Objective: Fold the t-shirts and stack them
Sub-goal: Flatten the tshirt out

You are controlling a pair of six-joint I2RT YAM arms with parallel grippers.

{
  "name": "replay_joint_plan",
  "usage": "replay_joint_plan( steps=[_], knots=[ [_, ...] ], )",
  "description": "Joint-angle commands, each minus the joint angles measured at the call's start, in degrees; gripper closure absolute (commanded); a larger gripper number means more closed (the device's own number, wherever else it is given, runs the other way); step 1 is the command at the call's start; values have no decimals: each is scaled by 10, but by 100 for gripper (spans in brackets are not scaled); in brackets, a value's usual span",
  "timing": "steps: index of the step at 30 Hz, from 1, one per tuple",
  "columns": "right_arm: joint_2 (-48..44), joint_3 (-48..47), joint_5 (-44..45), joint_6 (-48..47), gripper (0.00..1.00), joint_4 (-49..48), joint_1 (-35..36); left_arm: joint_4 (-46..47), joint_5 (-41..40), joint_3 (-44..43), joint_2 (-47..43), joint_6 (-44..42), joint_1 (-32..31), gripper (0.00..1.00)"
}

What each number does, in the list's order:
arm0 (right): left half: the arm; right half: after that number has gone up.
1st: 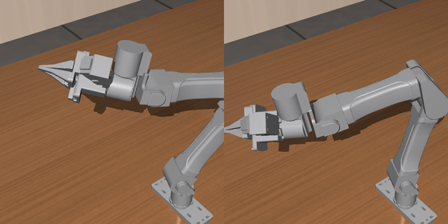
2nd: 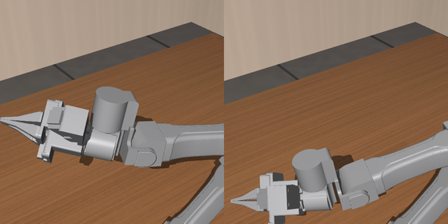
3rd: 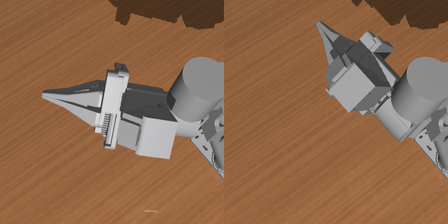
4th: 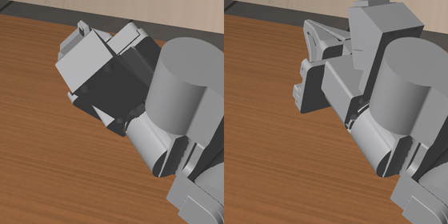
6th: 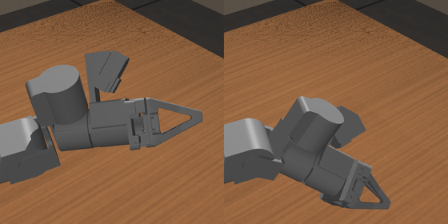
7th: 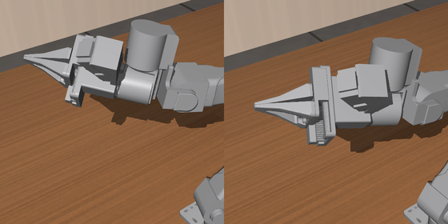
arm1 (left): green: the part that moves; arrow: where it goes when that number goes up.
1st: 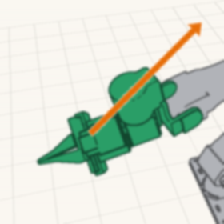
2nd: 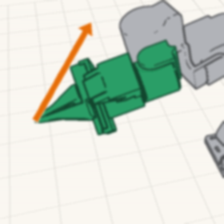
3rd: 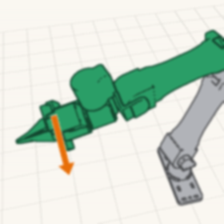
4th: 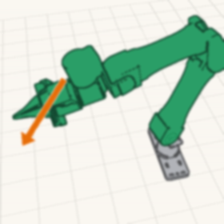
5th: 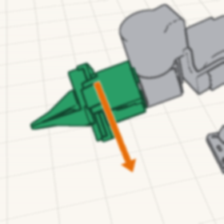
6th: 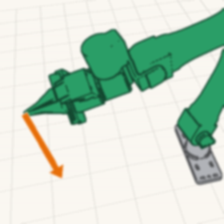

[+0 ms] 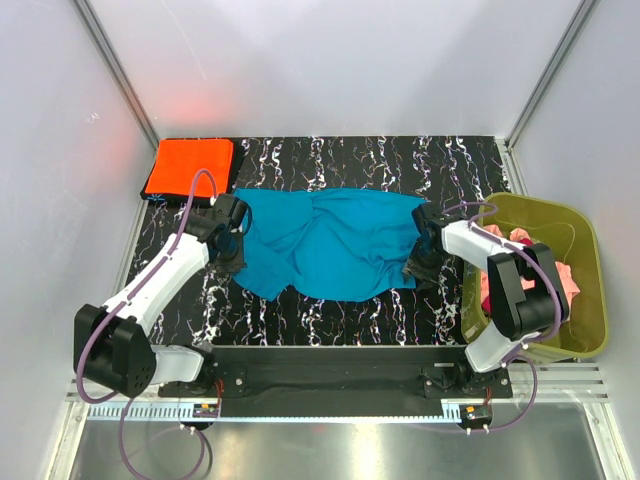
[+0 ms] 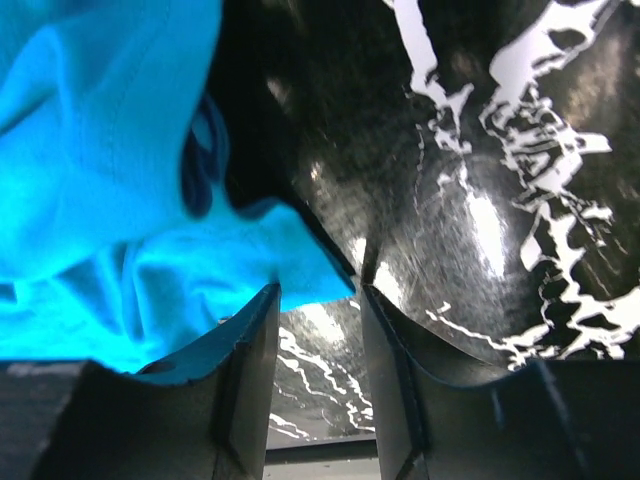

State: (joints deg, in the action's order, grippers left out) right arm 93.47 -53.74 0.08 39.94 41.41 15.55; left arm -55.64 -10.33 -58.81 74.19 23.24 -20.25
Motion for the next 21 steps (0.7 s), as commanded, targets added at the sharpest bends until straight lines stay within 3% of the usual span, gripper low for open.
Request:
replay_joint_plan(
  steps=[1,8,10,17,21],
  knots=[
    [13,2,4,0,54,-26,-5,12,3,-25,2,-14,-1,100],
    [42,18,6,1,60,-49,-7,11,-1,-18,1,-18,-1,100],
    [48,18,12,0,65,-50,-7,11,-4,-20,0,-20,-1,100],
    [48,-40,49,-39,100,-4,-6,-10,-39,-46,-19,-8,0,100],
    [20,-124,78,-69,100,60,-6,-40,-76,-82,-45,19,0,100]
  ],
)
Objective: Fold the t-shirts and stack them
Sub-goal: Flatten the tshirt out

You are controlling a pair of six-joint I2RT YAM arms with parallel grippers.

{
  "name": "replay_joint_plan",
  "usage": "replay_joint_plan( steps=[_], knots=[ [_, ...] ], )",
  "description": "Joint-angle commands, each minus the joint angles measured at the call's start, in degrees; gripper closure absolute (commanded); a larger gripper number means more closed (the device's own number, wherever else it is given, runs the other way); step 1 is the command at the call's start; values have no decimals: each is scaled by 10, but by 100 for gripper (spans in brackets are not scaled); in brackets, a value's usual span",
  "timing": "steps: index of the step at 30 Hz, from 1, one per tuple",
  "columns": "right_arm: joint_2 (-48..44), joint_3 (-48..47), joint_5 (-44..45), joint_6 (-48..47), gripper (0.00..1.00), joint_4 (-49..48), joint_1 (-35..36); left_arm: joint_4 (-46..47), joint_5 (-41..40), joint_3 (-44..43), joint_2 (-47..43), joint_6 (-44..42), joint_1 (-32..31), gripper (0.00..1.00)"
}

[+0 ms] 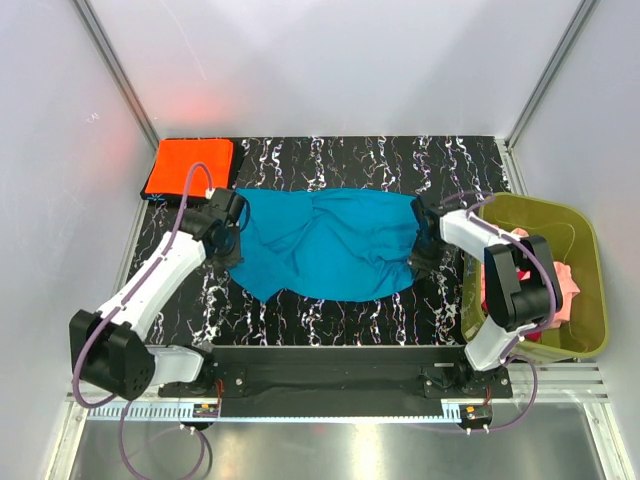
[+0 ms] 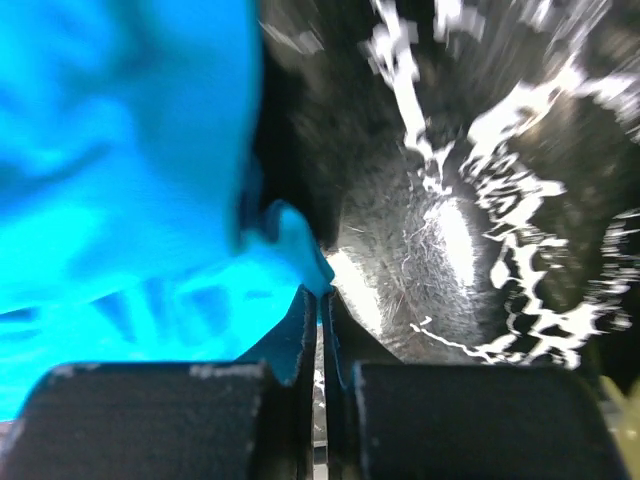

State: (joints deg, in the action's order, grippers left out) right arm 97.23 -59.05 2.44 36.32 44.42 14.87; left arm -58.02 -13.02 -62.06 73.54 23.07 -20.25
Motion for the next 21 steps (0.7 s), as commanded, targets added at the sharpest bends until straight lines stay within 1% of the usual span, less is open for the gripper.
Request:
replay_joint_plan(
  steps=[1,2,4,5,6,7,8,10,11,12,13,14,15,16,18,20,21],
  knots=[
    [-24,-92,64,-35,100,43,0,-31,-58,-60,-50,32,0,100],
    [-32,-138,67,-41,100,61,-1,-38,-75,-86,-57,37,0,100],
    [-36,-186,85,-42,100,73,-1,-54,-103,-118,-73,48,0,100],
    [-33,-237,92,-41,100,80,-4,-61,-114,-137,-76,53,1,100],
    [-29,-264,98,-38,100,87,-7,-70,-125,-182,-77,59,3,100],
    [-26,-292,101,-36,100,93,-11,-90,-143,-204,-78,72,4,100],
    [-17,-349,101,-30,100,108,-22,-100,-152,-226,-76,79,5,100],
    [-13,-401,102,-24,100,116,-30,-118,-162,-292,-72,91,6,100],
    [-10,-446,100,-24,100,117,-33,-122,-168,-316,-70,95,8,100],
    [-8,-469,97,-26,100,121,-36,-126,-170,-338,-67,95,9,100],
    [-6,-491,94,-30,100,124,-37,-129,-175,-382,-66,95,10,100],
    [-6,-531,95,-34,100,127,-37,-131,-179,-404,-65,94,11,100],
    [-7,-548,93,-38,100,127,-37,-130,-184,-424,-64,92,11,100],
    [-9,-563,93,-41,100,128,-37,-126,-192,-464,-66,82,11,100],
    [-20,-597,93,-41,100,129,-36,-118,-205,-498,-72,72,12,100],
    [-34,-627,90,-52,100,130,-37,-95,-219,-539,-79,53,12,100],
    [-41,-636,91,-57,100,130,-37,-69,-220,-549,-91,45,12,100]
  ],
)
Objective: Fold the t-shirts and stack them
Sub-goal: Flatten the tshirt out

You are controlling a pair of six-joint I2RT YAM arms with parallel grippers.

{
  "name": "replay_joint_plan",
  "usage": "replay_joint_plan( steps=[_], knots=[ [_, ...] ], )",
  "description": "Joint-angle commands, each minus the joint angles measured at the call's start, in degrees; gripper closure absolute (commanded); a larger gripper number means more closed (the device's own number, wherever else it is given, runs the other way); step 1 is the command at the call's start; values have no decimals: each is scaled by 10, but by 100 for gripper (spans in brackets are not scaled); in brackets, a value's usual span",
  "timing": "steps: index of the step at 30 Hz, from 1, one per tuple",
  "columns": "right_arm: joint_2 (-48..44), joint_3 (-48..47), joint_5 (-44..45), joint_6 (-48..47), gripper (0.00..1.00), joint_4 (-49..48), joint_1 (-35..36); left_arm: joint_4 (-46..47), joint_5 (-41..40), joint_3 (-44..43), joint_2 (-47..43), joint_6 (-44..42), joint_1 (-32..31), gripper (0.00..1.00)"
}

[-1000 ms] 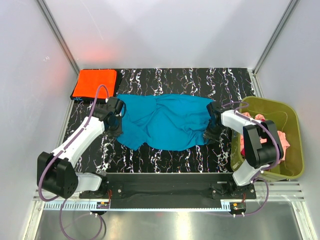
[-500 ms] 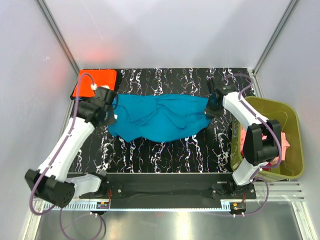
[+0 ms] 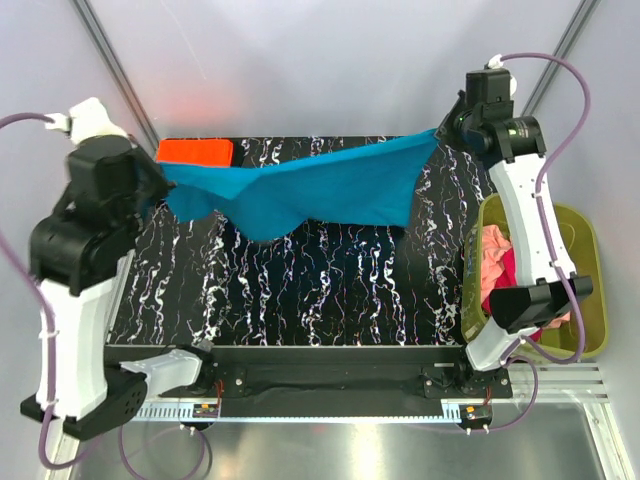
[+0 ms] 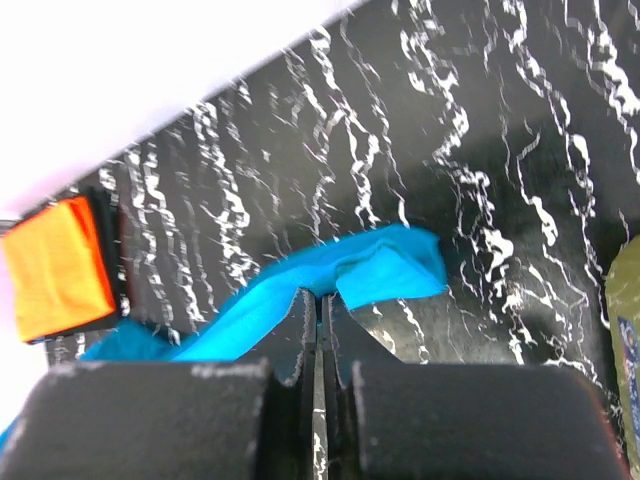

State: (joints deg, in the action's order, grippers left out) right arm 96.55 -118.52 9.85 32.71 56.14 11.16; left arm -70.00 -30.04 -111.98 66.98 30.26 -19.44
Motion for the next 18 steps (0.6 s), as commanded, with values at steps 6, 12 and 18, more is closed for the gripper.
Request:
replay_joint_plan(
  steps=[6,12,18],
  knots=[
    [-59,-135,49,-73,100,13,-1,174,-27,-107,-59,-89,3,100],
    [-44,-219,47,-114,100,-4,0,215,0,-228,5,-136,4,100],
    [-66,-246,53,-148,100,-8,0,286,18,-253,-6,-124,4,100]
  ],
)
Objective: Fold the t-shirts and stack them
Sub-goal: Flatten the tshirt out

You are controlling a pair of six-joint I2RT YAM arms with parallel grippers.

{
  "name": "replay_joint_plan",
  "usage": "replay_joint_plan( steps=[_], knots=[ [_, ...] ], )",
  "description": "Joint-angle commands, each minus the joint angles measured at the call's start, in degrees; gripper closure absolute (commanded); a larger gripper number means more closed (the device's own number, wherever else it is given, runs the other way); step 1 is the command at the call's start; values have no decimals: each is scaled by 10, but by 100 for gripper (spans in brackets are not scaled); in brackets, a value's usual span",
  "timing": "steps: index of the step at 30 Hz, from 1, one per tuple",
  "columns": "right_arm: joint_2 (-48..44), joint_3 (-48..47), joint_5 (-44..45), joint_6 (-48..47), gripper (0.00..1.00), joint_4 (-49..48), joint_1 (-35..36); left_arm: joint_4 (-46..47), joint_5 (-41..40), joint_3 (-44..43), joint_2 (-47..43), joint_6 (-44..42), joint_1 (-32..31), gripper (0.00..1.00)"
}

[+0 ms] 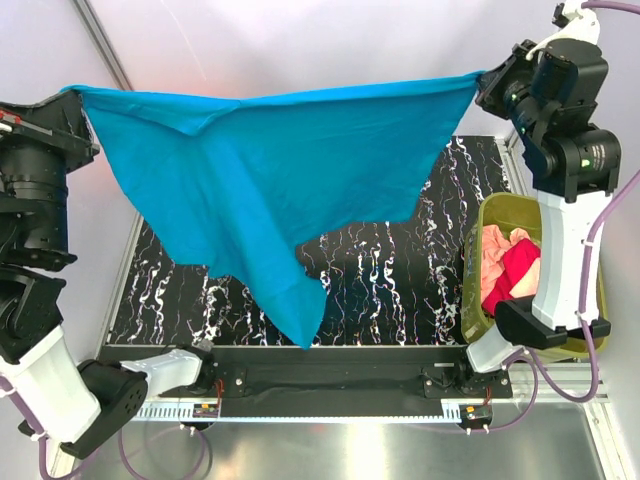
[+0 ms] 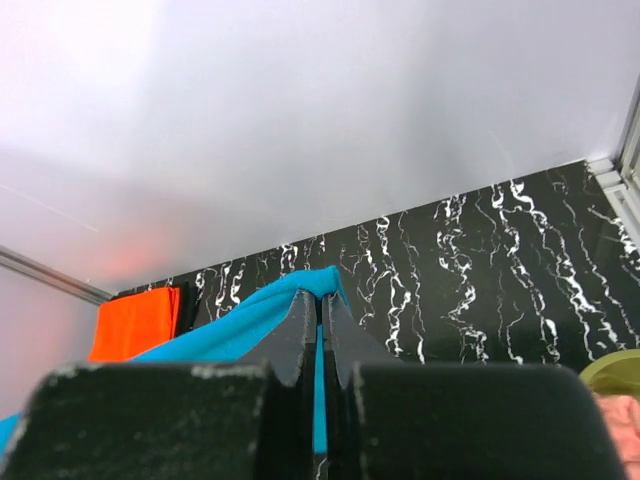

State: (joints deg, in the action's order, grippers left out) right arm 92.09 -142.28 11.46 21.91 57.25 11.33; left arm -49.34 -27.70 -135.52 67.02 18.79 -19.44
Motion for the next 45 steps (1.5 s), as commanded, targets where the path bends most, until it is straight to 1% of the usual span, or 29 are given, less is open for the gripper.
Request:
replay_joint_plan(
  steps=[1,6,9,10,11,12,13,14,16,18,21,23,24,25,27,29,31,32,35,38,43,45],
  knots=[
    [-30,-3,37,-43,100,-25,-2,80,-2,-20,-11,-4,4,100],
    [-96,24,37,-62,100,-29,-2,44,32,-40,-50,34,4,100],
    [-141,24,35,-89,100,-18,-2,34,42,-25,-86,37,4,100],
    [-154,47,40,-94,100,-15,-2,38,42,-12,-97,39,4,100],
    [-195,76,46,-94,100,-24,-2,49,45,6,-128,41,4,100],
    [-220,113,45,-93,100,-42,-2,94,64,71,-146,43,4,100],
    [-266,190,41,-86,100,-89,-2,117,71,97,-162,46,4,100],
    [-283,220,38,-80,100,-109,-2,136,73,116,-175,48,4,100],
    [-298,271,23,-72,100,-155,-2,136,64,117,-168,40,4,100],
    [-279,270,21,-74,100,-167,-2,151,43,133,-151,26,4,100],
    [-213,216,8,-82,100,-187,-2,211,27,163,-126,20,4,100],
    [-164,184,8,-89,100,-221,-2,251,20,194,-104,22,4,100],
    [-149,177,4,-93,100,-235,-1,284,18,197,-94,14,4,100],
    [-121,163,1,-100,100,-261,-2,296,18,188,-80,6,4,100],
    [-93,154,0,-110,100,-304,-2,328,3,186,-43,-19,4,100],
    [-62,156,1,-132,100,-340,-1,378,-8,195,-12,-37,4,100],
    [-35,161,-9,-152,100,-393,-2,405,-14,196,7,-66,4,100],
    [-27,158,-12,-158,100,-404,-2,420,-17,196,23,-74,4,100],
    [-8,155,-21,-190,100,-425,-2,423,-11,191,41,-95,4,100],
    [-19,180,-11,-209,100,-435,-2,402,-13,192,36,-95,4,100],
    [-95,266,-6,-209,100,-449,-2,363,-35,235,-17,-64,4,100],
    [-117,284,-6,-204,100,-443,-2,328,-38,247,-48,-40,4,100]
  ],
)
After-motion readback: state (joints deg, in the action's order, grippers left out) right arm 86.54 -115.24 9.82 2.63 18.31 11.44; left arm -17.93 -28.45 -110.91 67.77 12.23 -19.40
